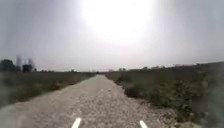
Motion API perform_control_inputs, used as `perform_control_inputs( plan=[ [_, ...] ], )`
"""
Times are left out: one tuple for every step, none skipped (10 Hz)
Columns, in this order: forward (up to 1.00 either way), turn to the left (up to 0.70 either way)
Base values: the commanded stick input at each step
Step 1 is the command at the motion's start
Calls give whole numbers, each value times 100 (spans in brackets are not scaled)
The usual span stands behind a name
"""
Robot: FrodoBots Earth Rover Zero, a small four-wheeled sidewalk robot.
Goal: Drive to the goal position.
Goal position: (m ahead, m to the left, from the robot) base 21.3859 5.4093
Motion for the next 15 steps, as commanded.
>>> perform_control_inputs(
  plan=[
    [70,0],
    [70,0],
    [70,0],
    [70,0],
    [70,0],
    [70,0],
    [70,0],
    [70,0],
    [70,0],
    [70,0],
    [70,0],
    [70,0],
    [70,0],
    [70,0],
    [70,0]
  ],
)
